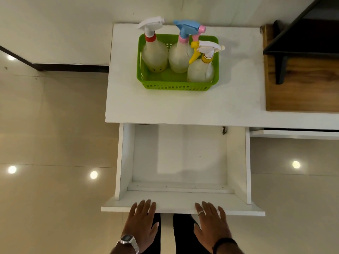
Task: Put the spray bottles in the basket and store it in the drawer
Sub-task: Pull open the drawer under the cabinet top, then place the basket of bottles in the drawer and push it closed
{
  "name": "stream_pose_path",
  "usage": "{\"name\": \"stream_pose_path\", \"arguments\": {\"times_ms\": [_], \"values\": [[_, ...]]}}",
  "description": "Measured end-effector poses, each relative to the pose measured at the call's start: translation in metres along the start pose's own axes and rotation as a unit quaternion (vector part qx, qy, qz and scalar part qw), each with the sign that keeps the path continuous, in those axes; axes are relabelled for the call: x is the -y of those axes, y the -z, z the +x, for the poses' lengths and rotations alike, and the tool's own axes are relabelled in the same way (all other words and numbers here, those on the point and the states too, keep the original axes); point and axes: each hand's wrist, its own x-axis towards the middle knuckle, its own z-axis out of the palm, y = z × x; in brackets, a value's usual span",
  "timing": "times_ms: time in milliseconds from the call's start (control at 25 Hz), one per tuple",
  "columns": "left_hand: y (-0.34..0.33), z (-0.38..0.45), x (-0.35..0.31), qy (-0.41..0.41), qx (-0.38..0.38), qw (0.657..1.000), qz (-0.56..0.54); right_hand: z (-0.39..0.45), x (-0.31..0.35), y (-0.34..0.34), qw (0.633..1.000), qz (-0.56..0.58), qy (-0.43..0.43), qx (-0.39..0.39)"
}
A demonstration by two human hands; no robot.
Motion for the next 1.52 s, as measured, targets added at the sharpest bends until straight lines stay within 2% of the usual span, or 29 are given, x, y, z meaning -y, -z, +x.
{"name": "stream_pose_path", "arguments": {"times_ms": [160,240,320,400,520,680,760,880,1000,1080,1160,1280,1360,1520], "values": [[-0.007,-0.006,-0.004,0.018,0.016,0.999,-0.040,-0.009,0.006,-0.005,0.999,-0.014,-0.011,0.035],[-0.013,-0.010,-0.005,0.021,0.032,0.998,-0.049,-0.018,0.010,-0.008,0.999,-0.026,0.002,-0.032],[-0.016,-0.013,-0.006,0.026,0.029,0.999,-0.028,-0.027,0.016,-0.009,0.999,-0.028,0.009,-0.039],[-0.015,-0.016,-0.010,0.036,0.075,0.996,-0.027,-0.023,0.020,-0.013,0.998,-0.011,-0.015,-0.066],[0.007,-0.014,-0.006,0.008,0.110,0.993,-0.047,-0.018,0.022,0.006,0.999,-0.021,-0.034,0.008],[0.060,0.038,0.029,0.025,-0.019,0.992,-0.123,0.025,-0.001,0.070,0.998,0.012,-0.053,-0.013],[0.114,0.076,0.052,0.041,-0.107,0.980,-0.165,0.057,-0.010,0.130,0.994,0.028,-0.046,-0.091],[0.202,0.122,0.083,0.082,-0.202,0.951,-0.218,0.093,-0.014,0.234,0.965,0.093,-0.030,-0.242],[0.275,0.161,0.100,0.133,-0.316,0.884,-0.319,0.123,-0.014,0.320,0.908,0.223,-0.033,-0.354],[0.310,0.185,0.104,0.143,-0.387,0.832,-0.371,0.138,-0.009,0.361,0.860,0.332,-0.051,-0.384],[0.333,0.208,0.106,0.165,-0.364,0.816,-0.417,0.153,-0.005,0.387,0.839,0.396,-0.078,-0.365],[0.343,0.230,0.102,0.146,-0.307,0.839,-0.425,0.170,0.000,0.398,0.842,0.409,-0.111,-0.333],[0.341,0.233,0.099,0.140,-0.311,0.842,-0.419,0.176,0.003,0.393,0.846,0.402,-0.112,-0.333],[0.332,0.232,0.098,0.130,-0.337,0.828,-0.429,0.177,0.002,0.377,0.828,0.415,-0.108,-0.361]]}}
